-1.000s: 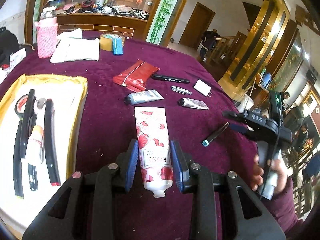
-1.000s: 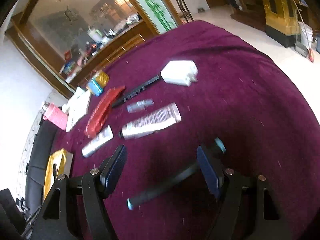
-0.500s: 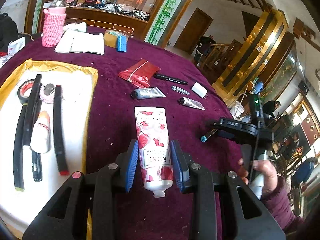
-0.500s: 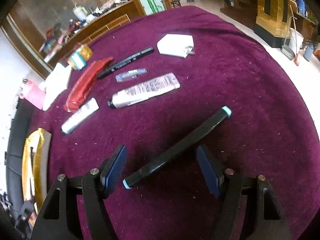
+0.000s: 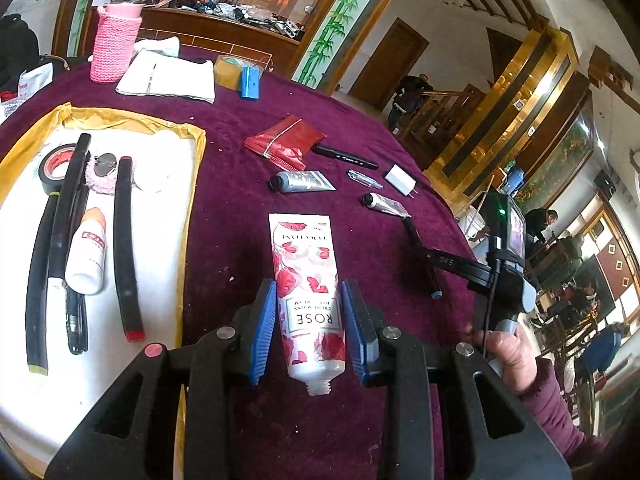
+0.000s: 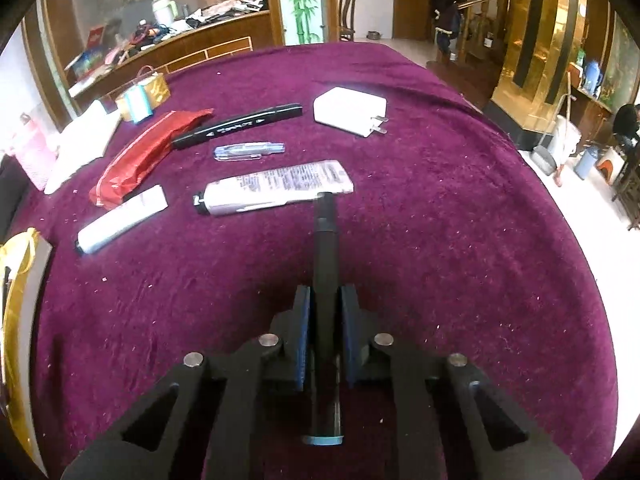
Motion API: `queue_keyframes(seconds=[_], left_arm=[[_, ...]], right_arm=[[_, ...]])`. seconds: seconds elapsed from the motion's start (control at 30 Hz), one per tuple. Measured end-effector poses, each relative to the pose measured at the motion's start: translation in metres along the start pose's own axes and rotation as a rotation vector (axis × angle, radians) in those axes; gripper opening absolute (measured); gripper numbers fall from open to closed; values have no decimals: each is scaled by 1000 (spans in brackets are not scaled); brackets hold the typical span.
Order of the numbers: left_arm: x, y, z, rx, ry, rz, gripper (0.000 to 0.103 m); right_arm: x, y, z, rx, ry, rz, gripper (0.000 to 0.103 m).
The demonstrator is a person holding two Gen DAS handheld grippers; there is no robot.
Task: Organize objects
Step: 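Grasp the blue-capped black marker with the right gripper while the left holds the rose tube, then lower the rose tube and blue-capped marker into the tray and open both grippers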
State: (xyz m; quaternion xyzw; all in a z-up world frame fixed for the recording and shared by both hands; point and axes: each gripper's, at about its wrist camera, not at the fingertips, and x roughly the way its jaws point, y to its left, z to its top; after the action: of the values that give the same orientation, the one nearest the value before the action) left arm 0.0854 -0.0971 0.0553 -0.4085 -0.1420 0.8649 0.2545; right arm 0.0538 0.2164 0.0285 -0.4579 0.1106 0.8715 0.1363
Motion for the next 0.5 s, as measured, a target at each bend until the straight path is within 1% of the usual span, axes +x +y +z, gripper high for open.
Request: queue_keyframes(seconds=[0.1,0.2,0.23,0.27,0.4,0.5], left_arm=[[-6,3,0,-6,-12,11,30],[-16,7,-1,-17,-30,22,30],[-21,8,-1,-18,-37,27,30],[-24,10,-1,-21,-43,32,30],[-43,25,-3,-49,-67,65,30],[-59,45,-2,-90,-92,96,30]], right_arm=[[-5,-9,-4,34,4,77,13],[-9,-18,-8,78,25,194,13],[-12,-22,-9,97,35,253,13],[-14,-22,-10,109,41,288,13],[-26,-17,-12,148,74,440,13],[-34,-2,-12,151,96,524,13]])
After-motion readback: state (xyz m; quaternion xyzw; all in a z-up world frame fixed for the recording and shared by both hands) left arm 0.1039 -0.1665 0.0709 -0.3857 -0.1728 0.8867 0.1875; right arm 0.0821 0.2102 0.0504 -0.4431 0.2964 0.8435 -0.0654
